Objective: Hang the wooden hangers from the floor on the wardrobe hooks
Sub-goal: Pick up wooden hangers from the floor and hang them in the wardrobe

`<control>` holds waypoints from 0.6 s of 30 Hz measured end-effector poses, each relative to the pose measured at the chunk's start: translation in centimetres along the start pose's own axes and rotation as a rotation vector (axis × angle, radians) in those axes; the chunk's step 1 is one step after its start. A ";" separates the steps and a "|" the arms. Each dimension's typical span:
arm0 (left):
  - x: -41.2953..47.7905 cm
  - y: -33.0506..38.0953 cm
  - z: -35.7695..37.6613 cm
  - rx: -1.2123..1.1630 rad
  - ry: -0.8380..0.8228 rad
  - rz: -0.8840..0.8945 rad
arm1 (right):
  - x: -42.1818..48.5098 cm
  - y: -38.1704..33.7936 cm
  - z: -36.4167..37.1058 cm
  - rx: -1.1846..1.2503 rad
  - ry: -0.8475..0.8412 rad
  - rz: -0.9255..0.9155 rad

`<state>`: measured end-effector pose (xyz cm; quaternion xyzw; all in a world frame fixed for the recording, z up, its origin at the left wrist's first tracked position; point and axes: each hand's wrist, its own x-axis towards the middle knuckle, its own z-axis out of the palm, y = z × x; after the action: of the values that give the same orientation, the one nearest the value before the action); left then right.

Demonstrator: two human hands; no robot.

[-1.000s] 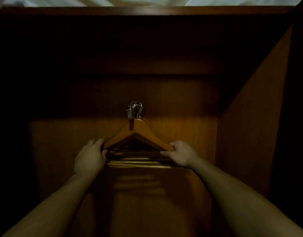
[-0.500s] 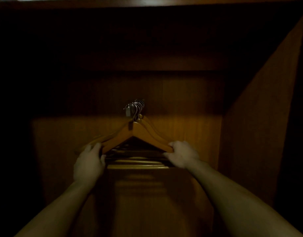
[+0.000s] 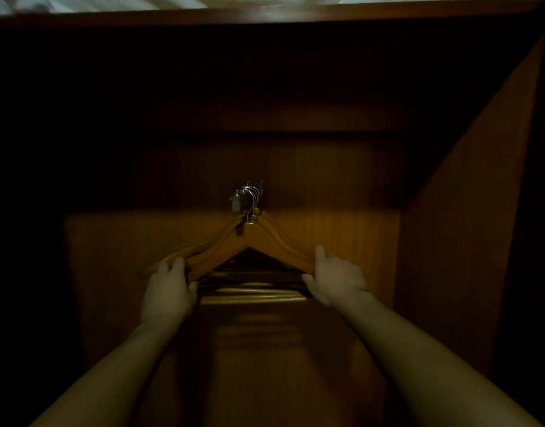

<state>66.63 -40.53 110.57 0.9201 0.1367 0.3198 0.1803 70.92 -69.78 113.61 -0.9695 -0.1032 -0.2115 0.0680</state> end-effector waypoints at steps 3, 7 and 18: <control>0.1 -0.2 0.0 0.013 0.011 0.005 | -0.3 -0.2 0.0 -0.038 -0.011 -0.009; 0.5 -0.7 -0.2 0.019 0.016 0.022 | -0.7 -0.7 0.1 -0.065 -0.017 0.006; 0.4 -1.0 -1.9 0.108 -0.110 -0.016 | -2.4 -2.8 -2.1 -0.120 -0.055 0.068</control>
<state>65.56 -39.08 111.76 0.9435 0.1511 0.2595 0.1404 67.35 -67.81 114.70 -0.9803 -0.0593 -0.1881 0.0138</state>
